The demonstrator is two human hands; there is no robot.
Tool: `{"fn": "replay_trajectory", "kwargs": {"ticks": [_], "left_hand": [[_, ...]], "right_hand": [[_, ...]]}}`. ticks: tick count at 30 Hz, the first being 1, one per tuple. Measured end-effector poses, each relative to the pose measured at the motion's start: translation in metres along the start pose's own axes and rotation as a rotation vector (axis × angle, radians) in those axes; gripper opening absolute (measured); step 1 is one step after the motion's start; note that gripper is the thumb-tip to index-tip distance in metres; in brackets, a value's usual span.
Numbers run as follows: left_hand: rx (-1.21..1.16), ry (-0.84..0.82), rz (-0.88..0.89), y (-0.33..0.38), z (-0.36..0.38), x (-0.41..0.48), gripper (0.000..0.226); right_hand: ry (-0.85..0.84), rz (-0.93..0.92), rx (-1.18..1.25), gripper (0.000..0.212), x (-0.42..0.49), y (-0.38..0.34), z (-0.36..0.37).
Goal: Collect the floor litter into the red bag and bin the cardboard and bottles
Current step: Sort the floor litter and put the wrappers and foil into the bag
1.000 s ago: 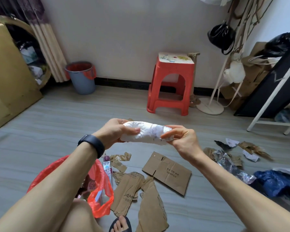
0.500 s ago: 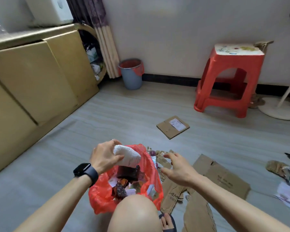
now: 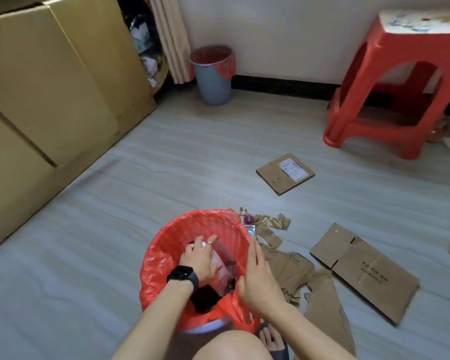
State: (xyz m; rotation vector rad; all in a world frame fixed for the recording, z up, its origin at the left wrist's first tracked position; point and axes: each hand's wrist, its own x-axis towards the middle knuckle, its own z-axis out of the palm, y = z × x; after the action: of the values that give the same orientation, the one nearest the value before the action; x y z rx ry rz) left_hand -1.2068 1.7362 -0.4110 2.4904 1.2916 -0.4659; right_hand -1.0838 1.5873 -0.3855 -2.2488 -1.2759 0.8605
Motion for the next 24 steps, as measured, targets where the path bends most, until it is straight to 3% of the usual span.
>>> {"fn": "replay_trajectory", "kwargs": {"ticks": [3, 9, 12, 15, 20, 24], "left_hand": [[0.152, 0.046, -0.003, -0.035, 0.026, 0.003, 0.081], [0.181, 0.002, 0.040, -0.067, 0.096, 0.021, 0.081], [0.241, -0.021, 0.042, -0.059, 0.093, 0.025, 0.093], [0.271, -0.113, -0.024, -0.056, 0.098, 0.028, 0.090], [0.393, -0.125, -0.096, -0.056, 0.096, 0.033, 0.090], [0.291, -0.135, -0.019, -0.047, 0.071, 0.021, 0.099]], "right_hand": [[0.027, -0.015, 0.040, 0.098, 0.000, 0.002, 0.006], [0.046, -0.023, 0.079, 0.098, 0.007, 0.006, 0.016], [0.063, -0.042, 0.092, 0.097, 0.007, 0.006, 0.015], [0.076, -0.057, 0.111, 0.098, 0.006, 0.006, 0.016], [0.050, -0.050, 0.085, 0.097, 0.004, 0.002, 0.012], [0.010, -0.030, 0.027, 0.091, 0.003, 0.001, 0.006]]}}
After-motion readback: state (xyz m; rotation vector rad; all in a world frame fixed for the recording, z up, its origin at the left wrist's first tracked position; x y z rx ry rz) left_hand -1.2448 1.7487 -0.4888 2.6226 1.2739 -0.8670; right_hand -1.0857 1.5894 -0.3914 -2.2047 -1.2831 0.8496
